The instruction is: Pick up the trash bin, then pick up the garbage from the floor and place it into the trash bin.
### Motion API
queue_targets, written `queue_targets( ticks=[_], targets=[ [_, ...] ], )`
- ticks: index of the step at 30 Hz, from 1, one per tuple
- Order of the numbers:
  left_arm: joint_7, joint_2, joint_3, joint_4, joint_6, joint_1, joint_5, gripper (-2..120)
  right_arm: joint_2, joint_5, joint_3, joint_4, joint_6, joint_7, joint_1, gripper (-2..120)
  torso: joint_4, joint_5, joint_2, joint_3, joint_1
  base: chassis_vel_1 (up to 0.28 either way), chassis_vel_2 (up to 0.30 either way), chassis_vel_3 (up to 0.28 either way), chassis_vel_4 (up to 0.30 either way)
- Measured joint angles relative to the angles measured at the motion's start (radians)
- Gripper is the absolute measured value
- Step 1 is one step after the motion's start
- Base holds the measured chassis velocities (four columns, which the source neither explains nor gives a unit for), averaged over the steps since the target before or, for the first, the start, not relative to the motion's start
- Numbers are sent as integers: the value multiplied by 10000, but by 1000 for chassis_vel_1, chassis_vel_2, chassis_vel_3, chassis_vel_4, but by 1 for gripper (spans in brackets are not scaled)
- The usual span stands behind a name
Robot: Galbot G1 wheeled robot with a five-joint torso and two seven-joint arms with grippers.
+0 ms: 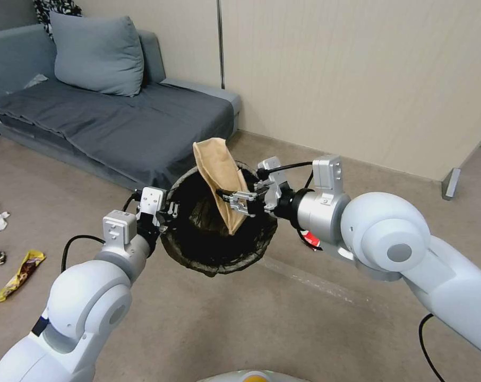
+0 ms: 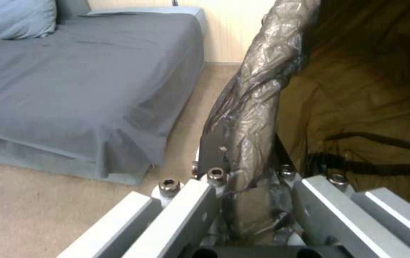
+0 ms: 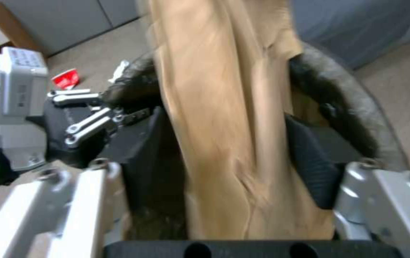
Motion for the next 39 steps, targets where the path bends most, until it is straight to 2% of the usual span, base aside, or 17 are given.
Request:
queue_targets(
  ticks=[3,4,6,10,16,23,24,25,27,28,29,31,32,35,36,38,39],
  targets=[
    [6,3,-3,20,0,-15,-3,0,-46,-249,166,-22,0,-102,-247,80,0,0,1,0,0,0,0,0,0],
    [6,3,-3,20,0,-15,-3,0,-46,-249,166,-22,0,-102,-247,80,0,0,1,0,0,0,0,0,0],
    [10,3,-3,21,0,-28,-8,0,-71,-319,250,-23,0,-150,-387,89,-1,0,0,0,1,0,0,0,0],
    [17,5,-7,45,0,-38,-9,0,-50,-240,334,-23,0,-116,-519,99,-1,-1,0,0,0,0,0,0,0],
    [18,-19,-17,50,0,2,-4,0,49,-179,712,-65,0,-62,-715,100,1,0,0,0,0,0,0,0,0],
    [7,-47,-53,37,0,29,-1,0,137,-799,2464,29,0,-256,-1728,100,0,-1,0,0,0,0,0,0,0],
    [7,-47,-53,37,0,29,-1,0,137,-799,2464,29,0,-256,-1728,100,0,-1,0,0,0,0,0,0,0],
    [-1,-67,-66,33,0,32,-1,0,208,-1210,2804,61,0,-290,-2000,100,1,-1,1,0,0,0,0,0,0],
    [-15,-105,-111,20,0,85,-1,0,429,-3233,3697,44,63,-842,-2942,100,2,0,0,0,0,0,0,0,0],
    [-15,-105,-111,20,0,85,-1,0,429,-3233,3697,44,63,-842,-2942,100,2,0,0,0,0,0,0,0,0],
    [-23,-122,-149,20,0,123,0,0,628,-4627,4317,-28,179,-1353,-3576,100,-2,3,0,0,0,0,0,0,0],
    [-27,-173,-214,23,0,166,6,0,986,-6025,5172,-144,446,-1801,-4374,100,-3,2,1,0,0,0,0,0,0],
    [-27,-173,-214,23,0,166,6,0,986,-6025,5172,-144,446,-1801,-4374,100,-3,2,1,0,0,0,0,0,0],
    [-27,-314,-301,23,-1,294,98,0,1471,-7604,6158,-310,940,-2381,-5328,100,-3,3,0,0,0,0,0,0,0],
    [-27,-314,-301,23,-1,294,98,0,1471,-7604,6158,-310,940,-2381,-5328,100,-3,3,0,0,0,0,0,0,0],
    [13,-568,-382,9,-1,625,284,0,2062,-9408,6884,-477,1586,-3115,-6198,100,-2,-1,0,0,0,0,0,0,0],
    [13,-568,-382,9,-1,625,284,0,2062,-9408,6884,-477,1586,-3115,-6198,100,-2,-1,0,0,0,0,0,0,0]
  ],
)
